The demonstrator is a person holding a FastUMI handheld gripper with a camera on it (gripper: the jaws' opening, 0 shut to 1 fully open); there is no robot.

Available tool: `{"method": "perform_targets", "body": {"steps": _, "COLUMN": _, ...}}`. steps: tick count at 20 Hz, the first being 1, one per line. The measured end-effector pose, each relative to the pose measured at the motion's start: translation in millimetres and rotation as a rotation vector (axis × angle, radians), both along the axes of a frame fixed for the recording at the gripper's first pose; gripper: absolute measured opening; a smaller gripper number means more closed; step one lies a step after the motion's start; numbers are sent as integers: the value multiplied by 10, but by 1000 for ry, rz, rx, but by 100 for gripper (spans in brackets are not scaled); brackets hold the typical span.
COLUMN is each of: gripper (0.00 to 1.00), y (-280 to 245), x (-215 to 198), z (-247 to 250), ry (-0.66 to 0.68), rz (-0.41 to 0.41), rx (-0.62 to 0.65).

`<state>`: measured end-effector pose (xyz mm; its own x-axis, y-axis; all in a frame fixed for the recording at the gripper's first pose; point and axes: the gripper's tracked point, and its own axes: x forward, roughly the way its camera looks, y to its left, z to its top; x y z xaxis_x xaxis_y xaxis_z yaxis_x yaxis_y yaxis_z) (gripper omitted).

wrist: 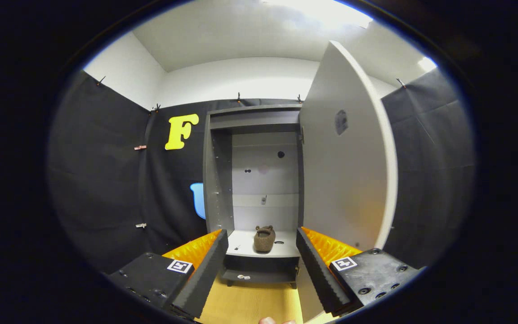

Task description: Open the shoe cabinet door, grab the shoes and put them into the shoe cabinet, then close the shoe cabinet door.

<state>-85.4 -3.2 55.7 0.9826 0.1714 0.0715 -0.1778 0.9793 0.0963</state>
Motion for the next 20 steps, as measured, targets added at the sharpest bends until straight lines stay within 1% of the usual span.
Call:
{"method": "perform_targets", "body": {"steps": 1, "gripper": 96, "y": -95, "x": -77, "z": 16, "ry": -6, "rz": 16, "rx": 7}}
{"method": "perform_targets", "body": {"steps": 3, "gripper": 96, "y": -333, "x": -241, "z": 30, "ry": -33, "rz": 28, "rx": -29}}
{"method": "perform_targets", "body": {"steps": 5, "gripper": 96, "y": -517, "x": -382, "z": -39, "ry": -7, "rz": 36, "rx": -43}}
{"method": "perform_targets", "body": {"steps": 9, "gripper": 96, "y": -1055, "x": -470, "z": -87, "ry": 31, "rz": -12, "rx": -54}}
{"method": "perform_targets", "body": {"steps": 11, "gripper": 96, "y": -1322, "x": -410, "z": -119, "ry": 36, "rz": -38, "rx": -66}}
{"method": "perform_targets", "body": {"steps": 12, "gripper": 96, "y": -1497, "x": -349, "z": -167, "ry": 45, "rz": -67, "rx": -73}}
{"method": "perform_targets", "body": {"steps": 15, "gripper": 97, "y": -1904, "x": -154, "z": -425, "ry": 109, "rz": -128, "rx": -54}}
{"method": "perform_targets", "body": {"steps": 18, "gripper": 98, "y": -2132, "x": 66, "z": -543, "ry": 142, "rz": -174, "rx": -29}}
{"method": "perform_targets", "body": {"steps": 20, "gripper": 98, "y": -2152, "x": 173, "z": -603, "ry": 150, "rz": -179, "rx": -16}}
